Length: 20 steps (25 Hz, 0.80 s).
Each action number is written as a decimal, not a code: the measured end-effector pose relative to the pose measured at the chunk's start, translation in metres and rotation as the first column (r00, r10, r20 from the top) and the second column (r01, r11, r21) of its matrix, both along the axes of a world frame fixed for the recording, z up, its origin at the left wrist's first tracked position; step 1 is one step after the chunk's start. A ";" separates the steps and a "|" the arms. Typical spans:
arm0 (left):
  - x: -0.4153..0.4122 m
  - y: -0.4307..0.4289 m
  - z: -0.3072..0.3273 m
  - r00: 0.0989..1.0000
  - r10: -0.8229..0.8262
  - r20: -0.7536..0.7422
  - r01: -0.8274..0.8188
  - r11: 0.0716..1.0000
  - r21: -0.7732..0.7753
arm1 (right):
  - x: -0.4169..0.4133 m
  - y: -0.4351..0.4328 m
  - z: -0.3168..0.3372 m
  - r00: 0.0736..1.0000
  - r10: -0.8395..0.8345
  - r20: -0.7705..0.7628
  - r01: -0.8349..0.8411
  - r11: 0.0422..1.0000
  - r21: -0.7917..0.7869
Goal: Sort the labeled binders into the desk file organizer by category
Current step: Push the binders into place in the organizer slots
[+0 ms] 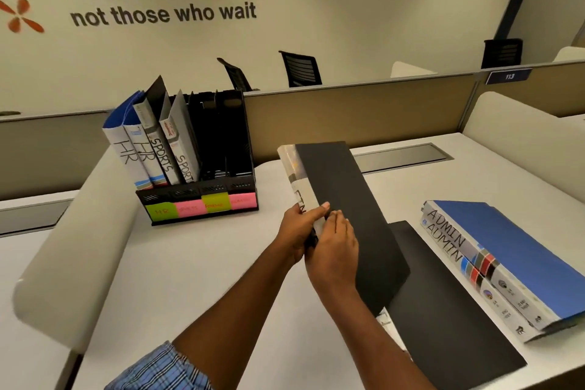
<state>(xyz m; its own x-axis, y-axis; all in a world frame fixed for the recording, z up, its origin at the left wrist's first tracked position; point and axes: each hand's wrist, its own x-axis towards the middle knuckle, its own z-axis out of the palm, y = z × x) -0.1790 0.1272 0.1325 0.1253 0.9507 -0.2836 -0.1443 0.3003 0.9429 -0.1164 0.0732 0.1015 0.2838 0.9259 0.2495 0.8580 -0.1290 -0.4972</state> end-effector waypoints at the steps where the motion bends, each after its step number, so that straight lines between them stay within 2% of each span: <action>1: -0.008 0.001 0.007 0.999 0.029 -0.026 -0.028 0.999 0.046 | -0.009 0.005 0.003 1.000 -0.026 0.016 0.027 0.999 -0.023; 4: -0.042 0.002 0.025 0.989 0.128 -0.074 -0.113 0.978 0.173 | -0.043 0.020 0.015 0.999 -0.042 0.020 0.042 0.999 -0.028; 7: -0.078 0.001 0.042 0.976 0.189 -0.105 -0.144 0.930 0.337 | -0.080 0.034 0.028 0.984 0.066 -0.166 -0.039 0.986 0.160; 8: -0.091 0.001 0.049 0.976 0.186 -0.116 -0.125 0.906 0.405 | -0.092 0.040 0.032 0.954 0.150 -0.258 -0.080 0.962 0.262; 10: -0.115 0.003 0.064 0.977 0.158 -0.145 -0.064 0.860 0.506 | -0.114 0.049 0.043 0.820 0.350 -0.453 -0.154 0.897 0.414; 11: -0.130 0.005 0.072 0.977 0.125 -0.172 -0.014 0.846 0.533 | -0.127 0.054 0.048 0.759 0.419 -0.498 -0.170 0.867 0.469; 14: -0.177 0.012 0.092 0.952 -0.012 -0.305 0.182 0.823 0.538 | -0.163 0.075 0.062 0.634 0.544 -0.549 -0.195 0.800 0.568; 16: -0.207 0.019 0.101 0.942 -0.046 -0.334 0.239 0.790 0.565 | -0.181 0.092 0.066 0.606 0.590 -0.534 -0.217 0.769 0.602; 18: -0.230 0.029 0.110 0.913 0.043 -0.406 0.233 0.761 0.605 | -0.195 0.109 0.068 0.617 0.603 -0.506 -0.214 0.747 0.630; 20: -0.255 0.047 0.114 0.810 0.270 -0.521 0.153 0.760 0.632 | -0.208 0.124 0.069 0.631 0.581 -0.513 -0.178 0.753 0.634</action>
